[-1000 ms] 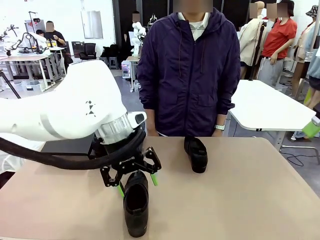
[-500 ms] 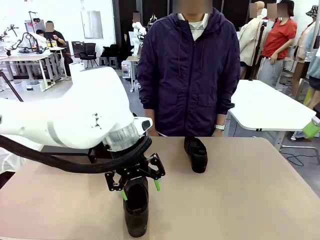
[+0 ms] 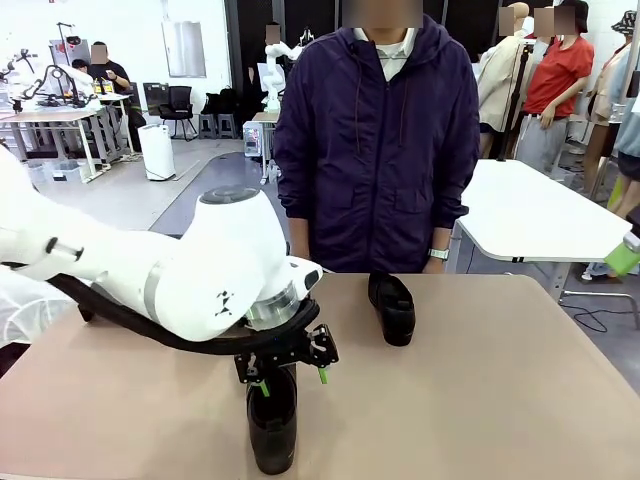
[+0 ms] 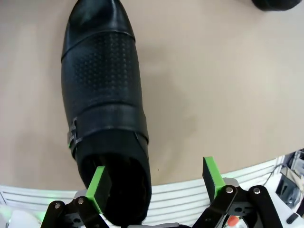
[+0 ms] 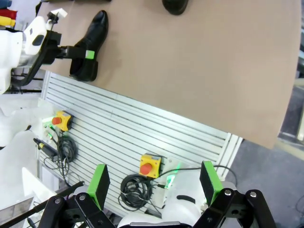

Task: Organize the shoes by placing them on the stand.
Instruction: Place the Shoe from the middle of the table onto the Shoes Stand.

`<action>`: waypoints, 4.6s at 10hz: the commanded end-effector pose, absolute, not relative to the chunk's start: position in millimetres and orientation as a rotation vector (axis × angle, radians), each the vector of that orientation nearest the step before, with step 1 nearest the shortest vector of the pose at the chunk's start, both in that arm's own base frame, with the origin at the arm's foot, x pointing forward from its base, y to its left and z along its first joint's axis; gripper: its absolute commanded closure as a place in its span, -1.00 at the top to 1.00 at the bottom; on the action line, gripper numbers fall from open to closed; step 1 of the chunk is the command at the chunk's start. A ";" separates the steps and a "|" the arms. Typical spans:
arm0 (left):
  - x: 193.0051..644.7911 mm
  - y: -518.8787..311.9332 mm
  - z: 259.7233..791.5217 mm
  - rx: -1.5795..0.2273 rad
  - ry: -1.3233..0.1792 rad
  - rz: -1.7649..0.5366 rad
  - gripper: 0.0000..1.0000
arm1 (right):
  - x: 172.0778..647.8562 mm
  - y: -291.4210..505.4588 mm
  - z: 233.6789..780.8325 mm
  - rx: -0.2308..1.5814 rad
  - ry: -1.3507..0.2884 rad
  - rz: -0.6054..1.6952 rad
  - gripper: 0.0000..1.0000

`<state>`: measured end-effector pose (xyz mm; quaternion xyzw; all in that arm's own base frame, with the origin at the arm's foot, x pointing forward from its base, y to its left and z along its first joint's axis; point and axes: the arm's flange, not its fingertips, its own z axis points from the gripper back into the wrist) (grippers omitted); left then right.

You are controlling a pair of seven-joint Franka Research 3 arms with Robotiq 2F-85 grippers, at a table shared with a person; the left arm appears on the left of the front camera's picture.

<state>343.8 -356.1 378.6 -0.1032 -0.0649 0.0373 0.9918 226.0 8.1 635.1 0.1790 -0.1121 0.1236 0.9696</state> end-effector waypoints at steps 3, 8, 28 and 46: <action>360.3 -372.1 351.3 -0.145 -0.137 0.106 1.00 | 226.2 8.4 636.2 0.381 -0.230 0.277 1.00; 365.1 -376.2 347.8 -0.125 -0.103 0.105 -1.00 | 226.2 8.4 636.2 0.381 -0.230 0.277 1.00; 262.7 -326.0 538.0 0.012 -0.341 0.055 -1.00 | 226.2 8.4 636.2 0.381 -0.230 0.277 1.00; 470.5 5.8 506.7 0.036 -0.694 0.037 -1.00 | 226.2 8.4 636.2 0.381 -0.230 0.277 1.00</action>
